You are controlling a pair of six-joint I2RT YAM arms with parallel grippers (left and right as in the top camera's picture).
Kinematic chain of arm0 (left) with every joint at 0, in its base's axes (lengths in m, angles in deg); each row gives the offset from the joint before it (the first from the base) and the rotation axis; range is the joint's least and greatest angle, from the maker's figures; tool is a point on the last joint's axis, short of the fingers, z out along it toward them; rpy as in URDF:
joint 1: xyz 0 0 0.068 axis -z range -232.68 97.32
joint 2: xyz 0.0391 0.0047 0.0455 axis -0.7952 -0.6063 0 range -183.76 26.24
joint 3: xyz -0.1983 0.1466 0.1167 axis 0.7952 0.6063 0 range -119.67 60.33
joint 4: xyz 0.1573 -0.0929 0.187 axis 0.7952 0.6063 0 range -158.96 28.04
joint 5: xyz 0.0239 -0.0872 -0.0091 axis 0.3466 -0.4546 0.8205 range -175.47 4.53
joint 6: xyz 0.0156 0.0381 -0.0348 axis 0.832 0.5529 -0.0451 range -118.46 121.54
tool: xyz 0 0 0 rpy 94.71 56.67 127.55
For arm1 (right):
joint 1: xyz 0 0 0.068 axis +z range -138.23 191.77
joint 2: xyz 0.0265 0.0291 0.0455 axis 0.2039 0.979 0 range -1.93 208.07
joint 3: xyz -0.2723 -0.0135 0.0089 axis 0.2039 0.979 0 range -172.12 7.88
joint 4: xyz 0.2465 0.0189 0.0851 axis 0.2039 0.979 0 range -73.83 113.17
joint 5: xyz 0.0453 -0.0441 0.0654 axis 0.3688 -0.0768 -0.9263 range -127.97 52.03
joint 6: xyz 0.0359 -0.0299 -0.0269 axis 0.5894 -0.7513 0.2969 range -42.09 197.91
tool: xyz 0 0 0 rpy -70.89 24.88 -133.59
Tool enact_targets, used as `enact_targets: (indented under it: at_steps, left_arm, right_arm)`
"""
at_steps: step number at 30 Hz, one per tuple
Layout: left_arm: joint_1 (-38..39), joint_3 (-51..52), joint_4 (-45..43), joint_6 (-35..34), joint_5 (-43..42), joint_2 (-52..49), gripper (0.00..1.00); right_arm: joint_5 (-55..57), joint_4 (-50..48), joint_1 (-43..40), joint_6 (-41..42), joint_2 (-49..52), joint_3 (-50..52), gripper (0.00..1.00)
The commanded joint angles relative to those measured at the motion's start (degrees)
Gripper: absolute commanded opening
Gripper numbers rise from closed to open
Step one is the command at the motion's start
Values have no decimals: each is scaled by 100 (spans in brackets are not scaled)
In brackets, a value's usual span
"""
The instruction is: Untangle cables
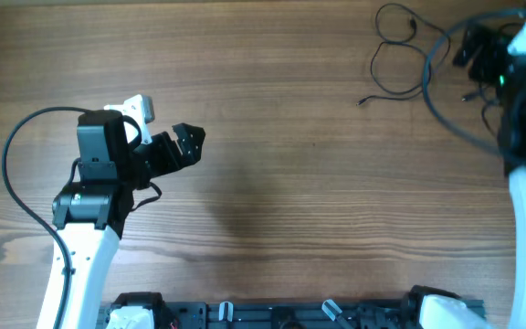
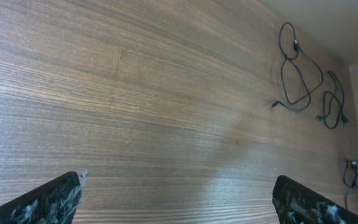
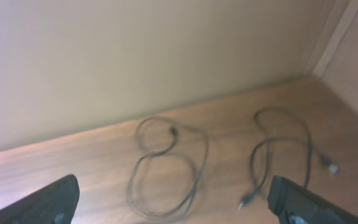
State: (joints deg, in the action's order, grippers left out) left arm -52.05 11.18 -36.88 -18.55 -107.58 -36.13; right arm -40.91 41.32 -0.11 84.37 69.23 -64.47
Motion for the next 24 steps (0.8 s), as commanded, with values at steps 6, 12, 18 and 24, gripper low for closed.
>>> enact_targets:
  at_steps: [6,12,18,24]
  left_arm:
    - [-42,-26,-7,31,13,-13,100]
    - [-42,-26,-7,31,15,-13,100]
    - [-42,-26,-7,31,13,-13,100]
    - [-42,-26,-7,31,13,-13,100]
  right_arm:
    - [-1008,278,17,463,-3482,2498,100]
    - [-2006,494,17,269,-5792,3491,100]
    - [-2081,870,17,1528,-6426,3493,100]
    - [-1725,1320,17,2100,-6426,3499,100]
